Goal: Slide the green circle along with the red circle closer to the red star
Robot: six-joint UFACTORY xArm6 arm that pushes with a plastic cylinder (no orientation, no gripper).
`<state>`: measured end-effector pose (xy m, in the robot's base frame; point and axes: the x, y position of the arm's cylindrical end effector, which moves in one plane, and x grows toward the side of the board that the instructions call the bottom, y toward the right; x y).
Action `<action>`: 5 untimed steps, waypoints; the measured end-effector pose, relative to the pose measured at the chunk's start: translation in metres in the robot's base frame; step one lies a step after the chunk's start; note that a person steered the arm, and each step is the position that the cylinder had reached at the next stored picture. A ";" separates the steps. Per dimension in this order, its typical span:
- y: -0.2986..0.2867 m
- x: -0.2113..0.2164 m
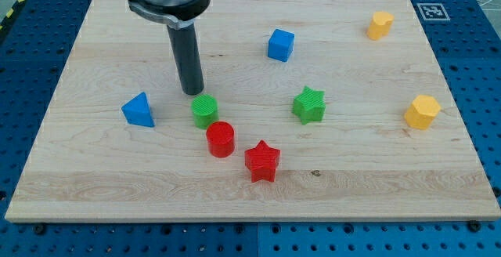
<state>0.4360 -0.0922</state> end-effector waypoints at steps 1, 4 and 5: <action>0.001 0.020; 0.019 0.081; 0.019 0.084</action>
